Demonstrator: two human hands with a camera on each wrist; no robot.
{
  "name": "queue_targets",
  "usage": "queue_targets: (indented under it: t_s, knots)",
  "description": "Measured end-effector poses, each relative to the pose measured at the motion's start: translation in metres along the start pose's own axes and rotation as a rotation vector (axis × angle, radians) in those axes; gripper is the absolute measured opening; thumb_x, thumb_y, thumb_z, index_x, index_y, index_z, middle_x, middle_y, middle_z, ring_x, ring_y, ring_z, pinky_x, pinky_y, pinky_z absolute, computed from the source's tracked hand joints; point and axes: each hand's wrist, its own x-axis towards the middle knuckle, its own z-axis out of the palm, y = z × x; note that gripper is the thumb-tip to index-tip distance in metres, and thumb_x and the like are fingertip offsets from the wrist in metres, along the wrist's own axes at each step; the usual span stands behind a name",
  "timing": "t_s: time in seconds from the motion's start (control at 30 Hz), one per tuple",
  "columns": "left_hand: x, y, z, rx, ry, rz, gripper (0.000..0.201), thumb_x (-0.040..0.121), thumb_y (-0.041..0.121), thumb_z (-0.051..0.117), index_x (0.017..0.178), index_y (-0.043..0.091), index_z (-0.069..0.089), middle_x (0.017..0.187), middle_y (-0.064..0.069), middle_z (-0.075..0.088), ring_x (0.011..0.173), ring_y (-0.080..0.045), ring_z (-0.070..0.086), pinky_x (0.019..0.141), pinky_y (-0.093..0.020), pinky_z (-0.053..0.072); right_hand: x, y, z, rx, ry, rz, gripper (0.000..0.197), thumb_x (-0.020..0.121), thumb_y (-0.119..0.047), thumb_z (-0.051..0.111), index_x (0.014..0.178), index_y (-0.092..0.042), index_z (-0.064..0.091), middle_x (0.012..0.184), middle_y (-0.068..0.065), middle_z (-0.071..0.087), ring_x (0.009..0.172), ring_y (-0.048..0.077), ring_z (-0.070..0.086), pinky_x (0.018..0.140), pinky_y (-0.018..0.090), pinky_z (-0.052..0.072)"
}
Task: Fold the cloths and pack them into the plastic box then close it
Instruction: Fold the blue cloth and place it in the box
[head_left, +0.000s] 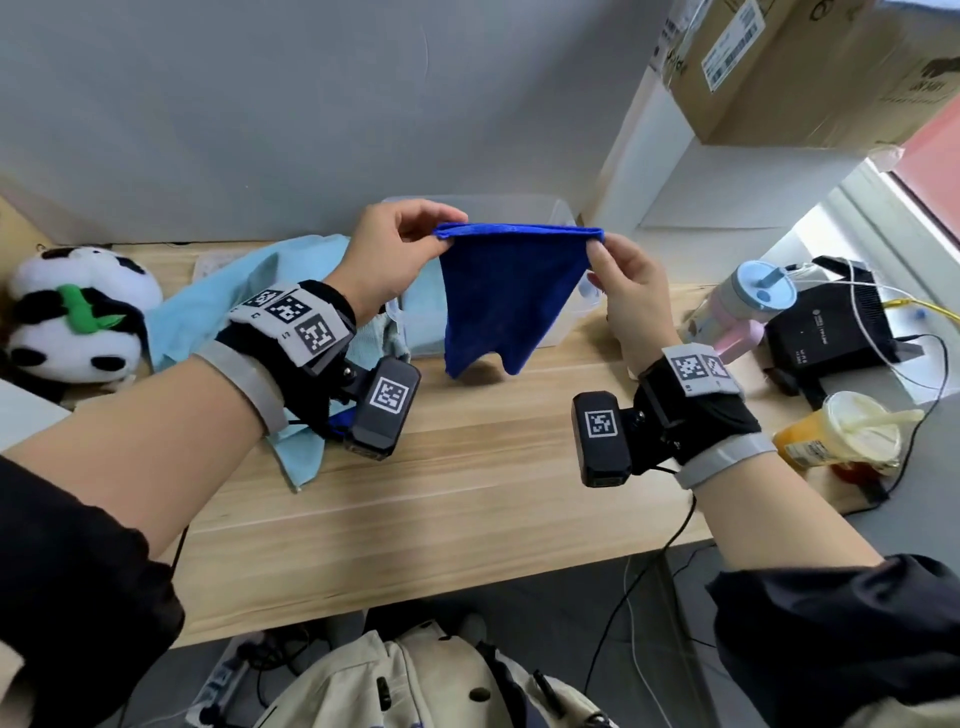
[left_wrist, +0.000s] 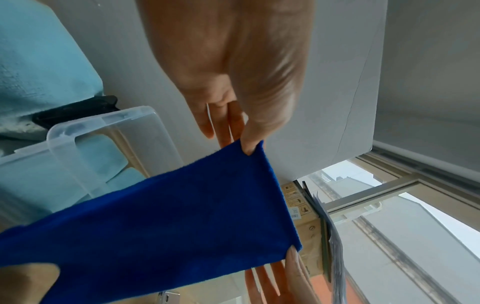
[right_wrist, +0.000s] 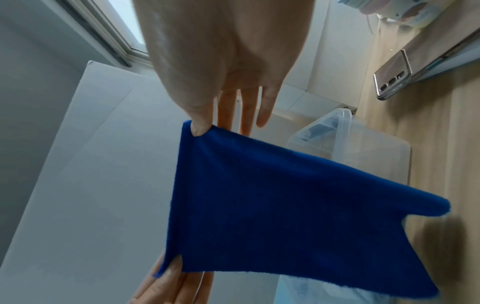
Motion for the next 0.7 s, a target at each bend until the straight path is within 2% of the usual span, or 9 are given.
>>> queue_targets:
  t_s: [0.1, 0.17, 0.27, 0.33, 0.4, 0.47, 0.57, 0.63, 0.7]
  knots:
    - [-0.014, -0.005, -0.005, -0.077, -0.076, -0.046, 0.026, 0.085, -0.007, 0.055, 0.101, 0.011, 0.066, 0.087, 0.012, 0.069, 0.078, 0.007, 0.062, 0.079, -0.010, 0.046, -0.011, 0.008, -0.003, 0.091, -0.064, 0.046, 0.023, 0.098, -0.009, 0.045, 0.094, -0.019, 0.065, 0.088, -0.006, 0.065, 0.087, 0.008, 0.055, 0.081, 0.018, 0.044]
    - [-0.029, -0.017, -0.008, -0.092, -0.181, -0.123, 0.027, 0.085, -0.009, 0.056, 0.097, 0.013, 0.066, 0.075, 0.016, 0.071, 0.071, 0.007, 0.062, 0.071, -0.007, 0.047, -0.025, 0.022, -0.003, 0.173, -0.120, 0.112, 0.023, 0.096, -0.008, 0.046, 0.091, -0.019, 0.066, 0.084, -0.011, 0.068, 0.085, 0.005, 0.058, 0.084, 0.019, 0.044]
    - [-0.051, -0.051, -0.012, -0.114, -0.380, -0.362, 0.031, 0.085, -0.008, 0.057, 0.090, 0.019, 0.071, 0.073, 0.010, 0.072, 0.069, 0.000, 0.063, 0.070, -0.010, 0.051, -0.056, 0.052, -0.004, 0.168, -0.214, 0.246, 0.021, 0.090, -0.014, 0.052, 0.084, -0.019, 0.071, 0.080, -0.013, 0.070, 0.082, 0.002, 0.059, 0.086, 0.018, 0.043]
    - [-0.070, -0.076, -0.010, -0.084, -0.510, -0.532, 0.028, 0.085, -0.009, 0.055, 0.093, 0.014, 0.068, 0.070, 0.009, 0.071, 0.063, 0.000, 0.062, 0.061, -0.007, 0.049, -0.082, 0.076, -0.004, 0.127, -0.276, 0.363, 0.030, 0.094, -0.008, 0.049, 0.079, -0.018, 0.073, 0.077, -0.013, 0.069, 0.079, -0.001, 0.060, 0.085, 0.016, 0.042]
    - [-0.090, -0.105, -0.004, -0.036, -0.618, -0.650, 0.020, 0.078, -0.004, 0.064, 0.093, 0.009, 0.069, 0.072, 0.006, 0.071, 0.063, 0.000, 0.060, 0.062, -0.006, 0.047, -0.108, 0.101, -0.003, 0.071, -0.365, 0.470, 0.020, 0.094, -0.005, 0.048, 0.088, -0.003, 0.067, 0.081, -0.004, 0.066, 0.078, 0.001, 0.058, 0.082, 0.015, 0.043]
    - [-0.109, -0.129, 0.001, 0.045, -0.695, -0.709, 0.022, 0.067, 0.011, 0.066, 0.088, 0.009, 0.073, 0.077, -0.002, 0.067, 0.069, -0.005, 0.057, 0.067, -0.011, 0.046, -0.129, 0.121, -0.001, 0.040, -0.438, 0.546, 0.017, 0.094, -0.007, 0.050, 0.095, 0.007, 0.060, 0.086, 0.007, 0.058, 0.076, 0.004, 0.057, 0.077, 0.014, 0.045]
    - [-0.133, -0.150, 0.010, 0.077, -0.750, -0.809, 0.009, 0.067, 0.013, 0.066, 0.070, 0.017, 0.074, 0.073, -0.004, 0.062, 0.064, -0.006, 0.051, 0.060, -0.011, 0.039, -0.147, 0.143, 0.002, 0.028, -0.471, 0.672, 0.014, 0.096, -0.003, 0.044, 0.094, 0.001, 0.057, 0.080, 0.008, 0.055, 0.058, 0.000, 0.056, 0.063, 0.014, 0.048]
    - [-0.141, -0.159, 0.016, 0.061, -0.725, -0.830, 0.019, 0.081, 0.002, 0.063, 0.073, 0.018, 0.069, 0.073, -0.003, 0.059, 0.063, -0.007, 0.051, 0.057, -0.010, 0.041, -0.155, 0.153, 0.004, -0.004, -0.467, 0.736, 0.014, 0.096, -0.005, 0.044, 0.094, -0.003, 0.058, 0.079, 0.005, 0.056, 0.060, 0.005, 0.055, 0.062, 0.016, 0.047]
    - [-0.146, -0.161, 0.023, 0.071, -0.630, -0.834, 0.024, 0.088, -0.006, 0.053, 0.079, 0.016, 0.061, 0.075, -0.001, 0.057, 0.058, -0.002, 0.056, 0.056, -0.009, 0.045, -0.159, 0.160, 0.004, -0.036, -0.451, 0.774, 0.014, 0.097, -0.007, 0.045, 0.098, -0.003, 0.058, 0.081, 0.005, 0.056, 0.065, 0.011, 0.053, 0.062, 0.018, 0.045]
